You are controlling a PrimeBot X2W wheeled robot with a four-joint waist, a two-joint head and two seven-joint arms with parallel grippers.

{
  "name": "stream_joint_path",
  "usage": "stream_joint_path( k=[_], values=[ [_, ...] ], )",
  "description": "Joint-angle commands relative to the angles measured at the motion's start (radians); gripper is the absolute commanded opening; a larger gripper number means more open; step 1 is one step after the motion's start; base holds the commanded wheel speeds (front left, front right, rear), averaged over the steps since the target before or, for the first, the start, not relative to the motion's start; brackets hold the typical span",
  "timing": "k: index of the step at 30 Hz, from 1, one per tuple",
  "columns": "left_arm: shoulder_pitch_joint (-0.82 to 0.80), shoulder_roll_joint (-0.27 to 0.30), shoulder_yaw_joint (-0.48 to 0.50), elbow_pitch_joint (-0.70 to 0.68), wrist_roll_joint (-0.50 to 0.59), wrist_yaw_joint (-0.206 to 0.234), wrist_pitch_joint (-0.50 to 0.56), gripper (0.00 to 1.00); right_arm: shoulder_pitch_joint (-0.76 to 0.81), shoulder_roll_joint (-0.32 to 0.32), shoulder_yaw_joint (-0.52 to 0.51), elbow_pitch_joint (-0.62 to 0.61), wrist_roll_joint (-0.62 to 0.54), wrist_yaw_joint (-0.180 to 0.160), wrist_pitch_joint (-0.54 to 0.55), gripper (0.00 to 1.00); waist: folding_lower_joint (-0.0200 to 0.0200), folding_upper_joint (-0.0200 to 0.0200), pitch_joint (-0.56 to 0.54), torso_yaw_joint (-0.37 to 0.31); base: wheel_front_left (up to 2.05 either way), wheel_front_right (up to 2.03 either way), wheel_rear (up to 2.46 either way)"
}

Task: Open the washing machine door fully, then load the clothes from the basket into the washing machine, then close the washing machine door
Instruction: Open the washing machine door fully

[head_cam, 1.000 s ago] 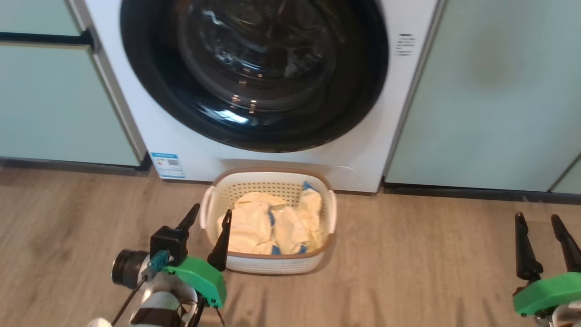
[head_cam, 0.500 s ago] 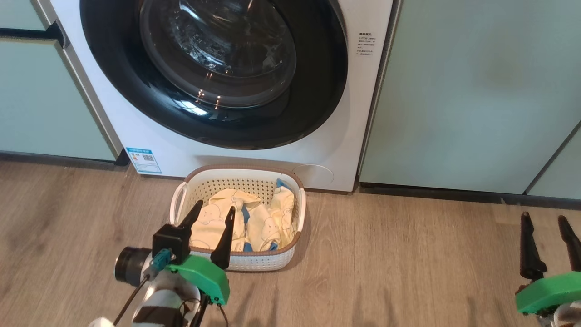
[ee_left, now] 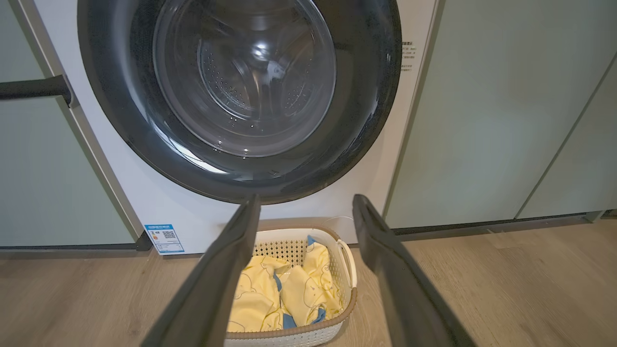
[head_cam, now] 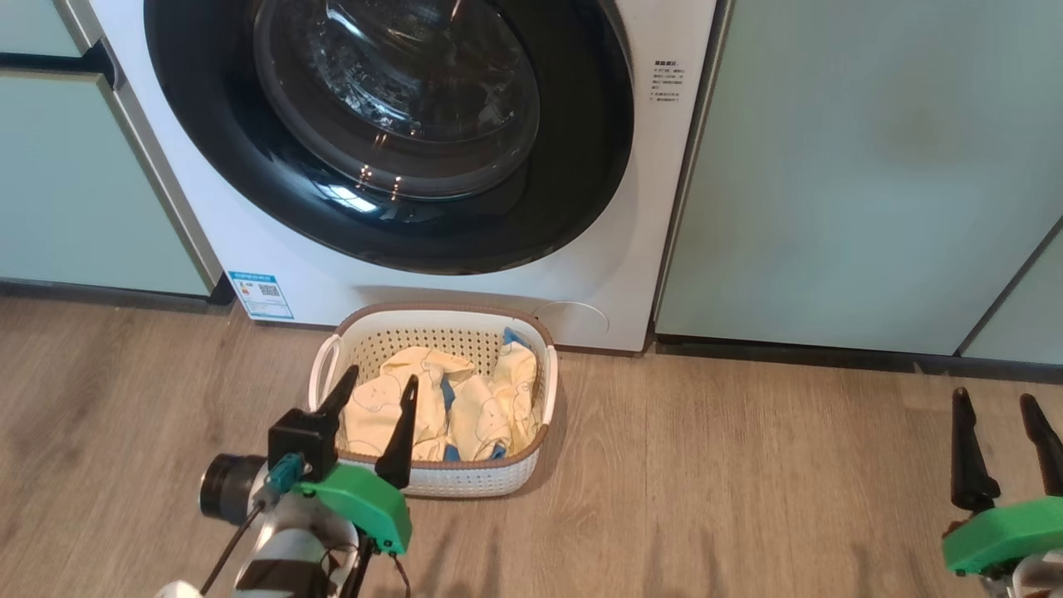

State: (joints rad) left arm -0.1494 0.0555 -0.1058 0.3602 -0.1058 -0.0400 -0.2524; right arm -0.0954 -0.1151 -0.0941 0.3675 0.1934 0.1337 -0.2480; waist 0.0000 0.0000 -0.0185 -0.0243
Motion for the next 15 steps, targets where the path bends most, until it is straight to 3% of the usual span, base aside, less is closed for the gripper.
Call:
stream_joint_path(
  k=[1, 15],
  values=[
    [-0.057, 0.015, 0.036, -0.026, 0.002, 0.008, -0.009, 1.00, -0.055, -0.005, 0.017, -0.030, 0.003, -0.003, -0.014, 1.00, 0.0000, 0.0000, -0.001, 0.000, 0.00, 0.00, 0.00],
    [-0.070, 0.014, 0.049, 0.011, -0.004, 0.037, -0.009, 1.00, -0.048, -0.006, 0.019, -0.034, 0.005, -0.003, -0.014, 1.00, 0.0000, 0.0000, -0.004, 0.000, 0.00, 0.00, 0.00]
  ],
)
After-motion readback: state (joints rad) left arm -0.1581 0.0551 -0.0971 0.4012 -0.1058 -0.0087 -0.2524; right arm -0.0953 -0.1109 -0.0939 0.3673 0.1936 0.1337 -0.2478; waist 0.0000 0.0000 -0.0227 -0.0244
